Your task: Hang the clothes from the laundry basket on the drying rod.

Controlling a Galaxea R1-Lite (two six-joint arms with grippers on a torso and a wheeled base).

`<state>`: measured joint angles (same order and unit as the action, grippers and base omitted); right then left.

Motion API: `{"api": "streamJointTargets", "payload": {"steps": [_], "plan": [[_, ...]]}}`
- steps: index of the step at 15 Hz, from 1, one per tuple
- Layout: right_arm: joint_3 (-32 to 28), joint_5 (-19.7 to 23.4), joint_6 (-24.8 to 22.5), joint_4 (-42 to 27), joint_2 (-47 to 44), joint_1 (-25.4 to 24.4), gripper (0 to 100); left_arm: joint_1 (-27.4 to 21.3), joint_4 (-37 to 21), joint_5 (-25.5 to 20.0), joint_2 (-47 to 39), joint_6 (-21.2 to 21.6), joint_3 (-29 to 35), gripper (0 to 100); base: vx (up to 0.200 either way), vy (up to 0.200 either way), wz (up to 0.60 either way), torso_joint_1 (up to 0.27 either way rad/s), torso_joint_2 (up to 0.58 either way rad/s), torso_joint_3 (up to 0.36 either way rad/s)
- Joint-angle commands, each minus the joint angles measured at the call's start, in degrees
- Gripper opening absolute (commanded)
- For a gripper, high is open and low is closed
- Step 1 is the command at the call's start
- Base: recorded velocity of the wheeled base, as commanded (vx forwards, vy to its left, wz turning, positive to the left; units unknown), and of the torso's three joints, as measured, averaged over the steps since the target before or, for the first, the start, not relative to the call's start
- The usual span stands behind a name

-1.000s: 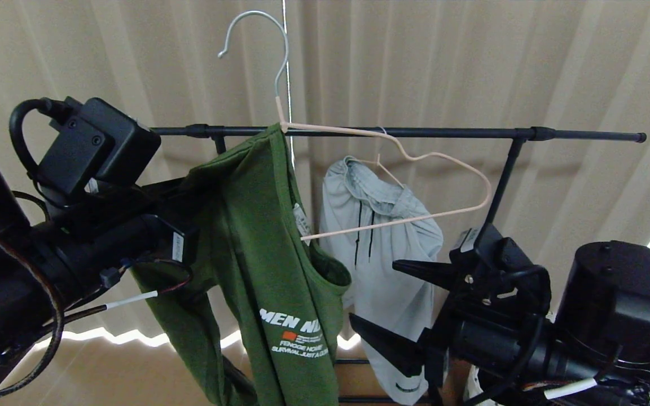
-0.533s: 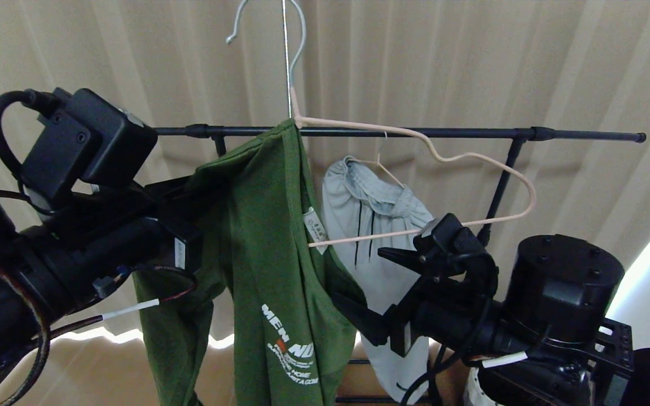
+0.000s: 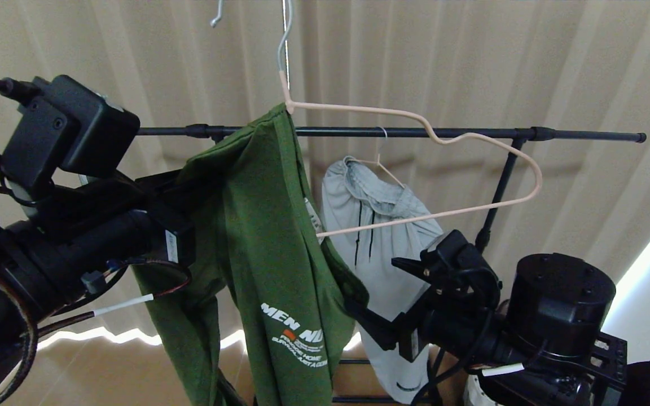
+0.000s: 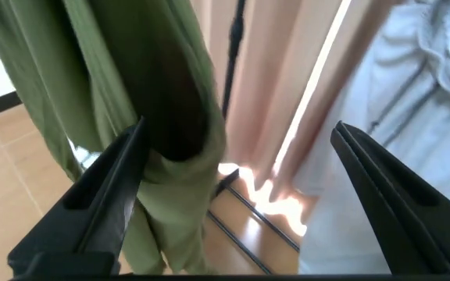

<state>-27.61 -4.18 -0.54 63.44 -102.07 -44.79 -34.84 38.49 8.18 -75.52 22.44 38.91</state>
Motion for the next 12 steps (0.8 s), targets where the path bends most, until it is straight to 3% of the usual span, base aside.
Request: {"api": "streamJointTargets", "payload": {"steps": [1,6,12], "plan": [[0.8,0.1,0.0,0.7,0.3,0.9,100,0.0,0.0,0.0,0.0,0.0,-0.2,0,0.0,0.0,0.0,0.0,0.0,0.0],[0.7,0.5,0.1,5.8,0.0,0.9,100,0.0,0.0,0.0,0.0,0.0,-0.4,0,0.0,0.0,0.0,0.0,0.0,0.0],[-2.4,0.0,0.2,6.2,-4.7,0.9,100,-1.2,0.0,0.0,0.5,0.1,-0.6,0,0.0,0.0,0.0,0.0,0.0,0.0]]}}
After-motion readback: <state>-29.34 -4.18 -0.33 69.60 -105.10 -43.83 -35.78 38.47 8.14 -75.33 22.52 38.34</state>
